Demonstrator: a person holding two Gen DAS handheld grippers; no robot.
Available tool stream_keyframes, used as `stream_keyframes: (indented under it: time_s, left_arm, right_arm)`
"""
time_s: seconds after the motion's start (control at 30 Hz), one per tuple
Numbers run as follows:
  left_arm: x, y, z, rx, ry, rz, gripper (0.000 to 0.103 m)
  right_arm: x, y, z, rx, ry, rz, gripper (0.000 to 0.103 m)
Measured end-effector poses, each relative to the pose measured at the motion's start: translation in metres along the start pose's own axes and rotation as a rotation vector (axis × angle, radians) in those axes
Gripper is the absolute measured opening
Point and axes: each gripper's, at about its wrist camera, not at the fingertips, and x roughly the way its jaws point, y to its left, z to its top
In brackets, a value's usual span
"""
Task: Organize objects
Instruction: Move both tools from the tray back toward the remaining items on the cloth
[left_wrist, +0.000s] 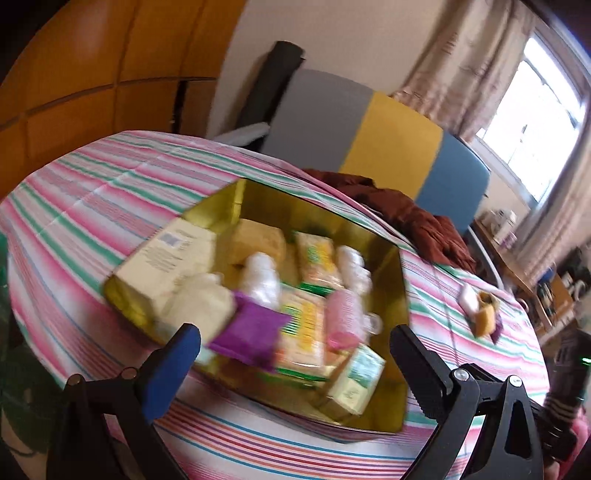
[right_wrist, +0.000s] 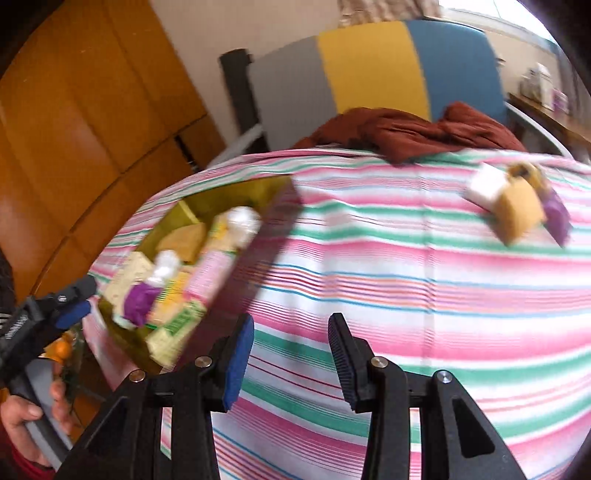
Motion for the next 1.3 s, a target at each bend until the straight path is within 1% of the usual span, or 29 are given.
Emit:
stream_keyframes:
  time_s: [0.17, 0.37, 0.5, 0.57, 0.63, 0.67, 0.8, 0.83, 0.93, 1.03, 1.1, 1.23, 1.3]
  left_arm:
    - [0.006, -0.039, -0.010, 0.088, 0.044, -0.066, 0.103]
    - [0.014, -0.088, -0.025, 0.214, 0.090, -0.140, 0.103]
    - [0.024, -0.124, -0.036, 0.337, 0.140, -0.174, 0.103]
    - [0.030, -0.139, -0.041, 0.377, 0.164, -0.191, 0.103]
    - [0.037, -0.152, -0.046, 0.397, 0.186, -0.211, 0.103]
    - [0.040, -0.157, -0.048, 0.400, 0.201, -0.216, 0.103]
    - [0.053, -0.173, -0.056, 0.412, 0.235, -0.214, 0.103]
    - [0.056, -0.175, -0.058, 0.410, 0.249, -0.216, 0.103]
    - [0.067, -0.180, -0.064, 0.398, 0.289, -0.221, 0.103]
    - [0.074, -0.185, -0.068, 0.402, 0.304, -0.213, 0.103]
    - [0.077, -0.188, -0.069, 0.406, 0.310, -0.220, 0.103]
    - [0.080, -0.192, -0.068, 0.417, 0.313, -0.225, 0.103]
    - [0.083, -0.195, -0.068, 0.429, 0.310, -0.220, 0.103]
  right_arm:
    - [-0.005, -0.042, -0.012, 0.077, -0.007, -0.080, 0.042]
    - [-0.016, -0.081, -0.021, 0.137, -0.039, -0.141, 0.042]
    - [-0.021, -0.106, -0.020, 0.151, -0.063, -0.186, 0.042]
    - [-0.026, -0.123, -0.018, 0.160, -0.070, -0.220, 0.042]
    - [-0.031, -0.141, -0.014, 0.160, -0.078, -0.253, 0.042]
    - [-0.033, -0.151, -0.010, 0.156, -0.080, -0.287, 0.042]
    - [-0.037, -0.194, 0.010, 0.149, -0.083, -0.387, 0.043]
    - [-0.037, -0.204, 0.016, 0.147, -0.089, -0.411, 0.046]
    - [-0.032, -0.235, 0.036, 0.148, -0.077, -0.451, 0.046]
    - [-0.022, -0.257, 0.057, 0.122, -0.063, -0.449, 0.047]
    - [-0.015, -0.267, 0.070, 0.084, -0.064, -0.429, 0.047]
    - [0.004, -0.275, 0.086, 0.003, -0.037, -0.391, 0.047]
    - [0.013, -0.278, 0.090, -0.001, -0.024, -0.360, 0.047]
